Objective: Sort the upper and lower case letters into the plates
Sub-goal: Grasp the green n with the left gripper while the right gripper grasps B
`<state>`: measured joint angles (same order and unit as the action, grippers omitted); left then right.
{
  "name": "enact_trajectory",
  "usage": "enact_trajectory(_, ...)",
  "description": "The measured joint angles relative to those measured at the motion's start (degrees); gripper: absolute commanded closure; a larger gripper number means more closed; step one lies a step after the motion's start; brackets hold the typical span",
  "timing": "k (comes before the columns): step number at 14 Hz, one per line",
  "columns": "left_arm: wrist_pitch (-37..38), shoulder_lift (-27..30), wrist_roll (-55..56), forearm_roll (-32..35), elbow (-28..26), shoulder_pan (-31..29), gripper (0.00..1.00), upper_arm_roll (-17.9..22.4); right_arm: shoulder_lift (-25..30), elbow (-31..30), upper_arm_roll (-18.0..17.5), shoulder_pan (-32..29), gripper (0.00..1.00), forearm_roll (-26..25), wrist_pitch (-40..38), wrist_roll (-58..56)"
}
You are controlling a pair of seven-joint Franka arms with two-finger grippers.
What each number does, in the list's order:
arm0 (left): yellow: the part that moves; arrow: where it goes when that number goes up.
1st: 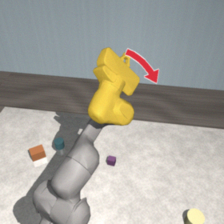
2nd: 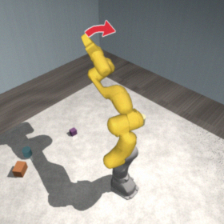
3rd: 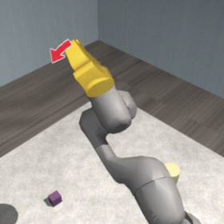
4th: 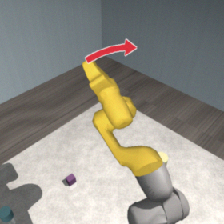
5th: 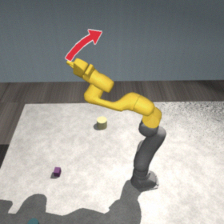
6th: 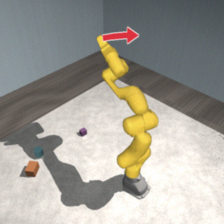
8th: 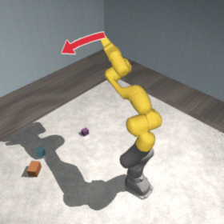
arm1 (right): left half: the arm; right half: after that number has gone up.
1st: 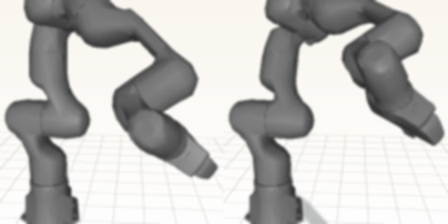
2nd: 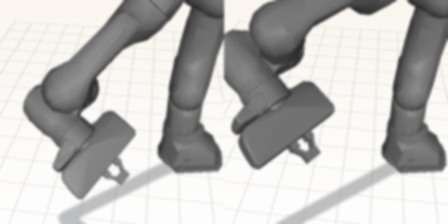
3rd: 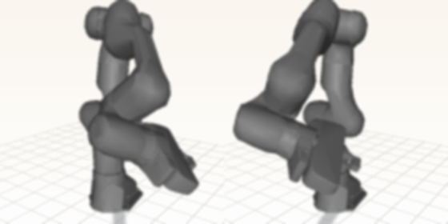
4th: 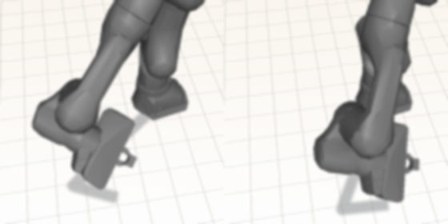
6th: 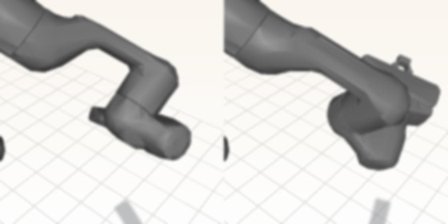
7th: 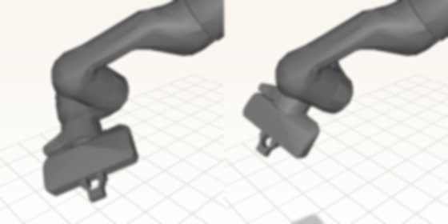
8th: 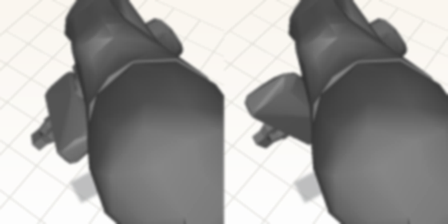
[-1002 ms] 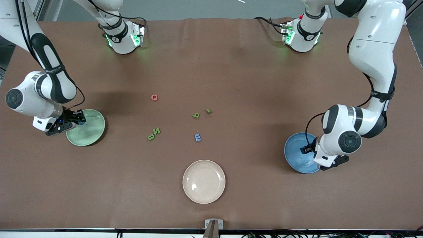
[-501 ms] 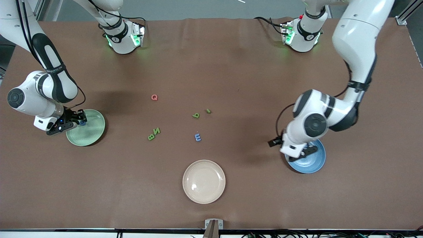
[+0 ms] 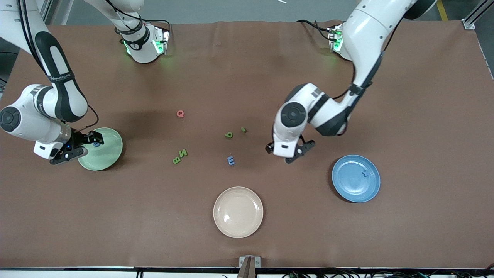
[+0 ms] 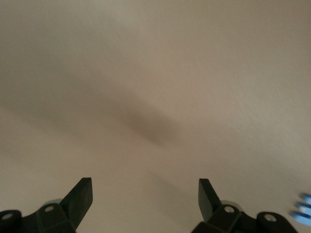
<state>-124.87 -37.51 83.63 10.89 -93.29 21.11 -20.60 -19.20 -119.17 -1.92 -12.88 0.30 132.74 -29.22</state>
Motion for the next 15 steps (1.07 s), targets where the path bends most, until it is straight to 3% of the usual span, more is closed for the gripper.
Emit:
enact_trajectory(7,-8.5,-4.1,18.8,0.0,-0.2,8.7,0.25,0.0,0.1,4.4,-0.4,13.5,0.09,0.2,-2.5,35.7)
enact_trajectory(12,-12.1,-6.2,23.2,0.0,-0.2,11.0,0.35,0.1,-3.1,7.1,-0.4,19.2,0.01,0.5,-2.0,63.8)
enact_trajectory(15,-13.5,-7.2,23.2,0.0,-0.2,11.3,0.46,0.1,-6.5,10.2,-0.4,21.7,0.0,0.5,-1.9,73.9)
